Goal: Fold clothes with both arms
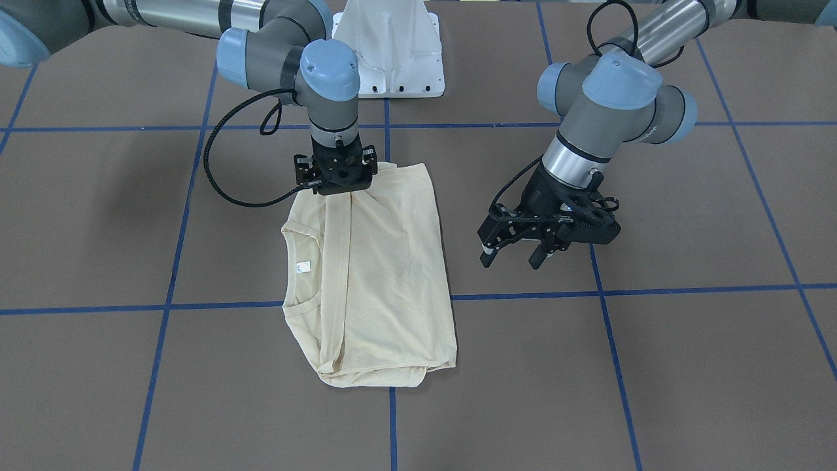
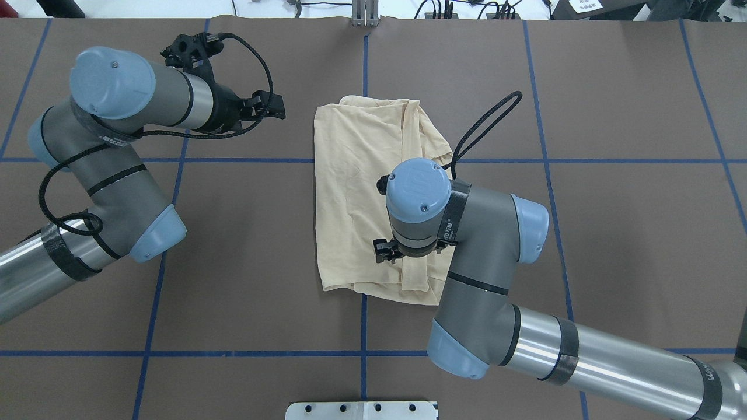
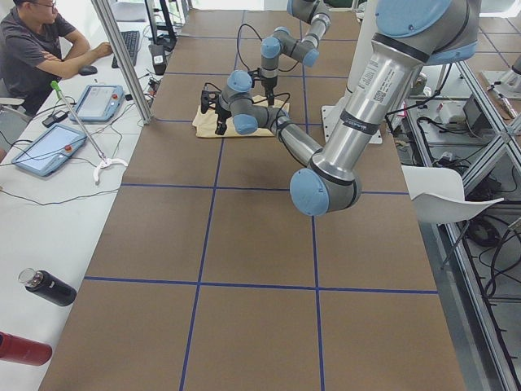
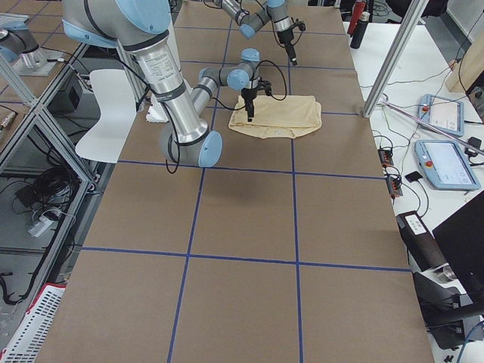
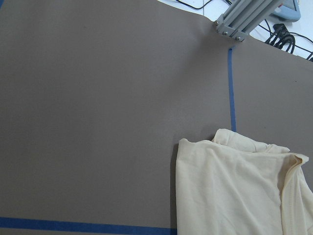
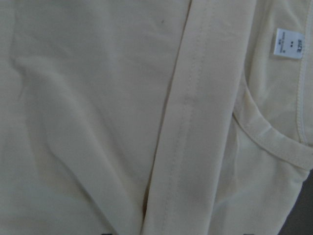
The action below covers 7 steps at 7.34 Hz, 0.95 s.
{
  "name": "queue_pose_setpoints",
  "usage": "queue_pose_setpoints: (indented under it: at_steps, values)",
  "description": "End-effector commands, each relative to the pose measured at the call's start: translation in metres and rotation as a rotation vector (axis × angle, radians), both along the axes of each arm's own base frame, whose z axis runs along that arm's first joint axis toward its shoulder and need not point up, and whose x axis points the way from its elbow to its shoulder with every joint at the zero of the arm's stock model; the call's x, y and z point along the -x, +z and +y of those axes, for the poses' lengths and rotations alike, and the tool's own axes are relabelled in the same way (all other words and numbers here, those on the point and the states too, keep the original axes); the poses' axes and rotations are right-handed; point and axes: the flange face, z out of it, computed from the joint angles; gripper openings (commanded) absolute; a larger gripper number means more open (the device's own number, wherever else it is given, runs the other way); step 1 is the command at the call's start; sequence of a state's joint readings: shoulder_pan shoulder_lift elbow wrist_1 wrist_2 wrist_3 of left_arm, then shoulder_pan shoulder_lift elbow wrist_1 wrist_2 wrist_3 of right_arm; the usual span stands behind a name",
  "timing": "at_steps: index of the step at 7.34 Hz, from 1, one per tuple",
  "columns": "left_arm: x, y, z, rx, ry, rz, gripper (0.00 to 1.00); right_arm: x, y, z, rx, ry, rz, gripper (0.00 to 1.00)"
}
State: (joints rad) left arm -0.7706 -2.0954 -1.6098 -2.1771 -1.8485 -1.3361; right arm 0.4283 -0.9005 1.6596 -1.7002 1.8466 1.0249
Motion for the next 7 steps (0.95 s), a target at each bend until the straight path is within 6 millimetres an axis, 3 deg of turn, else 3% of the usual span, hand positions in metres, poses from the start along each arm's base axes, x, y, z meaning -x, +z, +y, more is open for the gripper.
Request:
queue_pose_setpoints:
  at_steps: [1,7]
  values:
    - [-0.002,0.001,0.001,0.0,0.002,-0.001,1.0,0.011,0.003,0.019,0.018,-0.033,0.03,0.85]
    - [-0.004,-0.003,0.002,0.001,0.002,0.008,1.0,-0.004,0.022,0.014,0.026,-0.042,0.105,0.85]
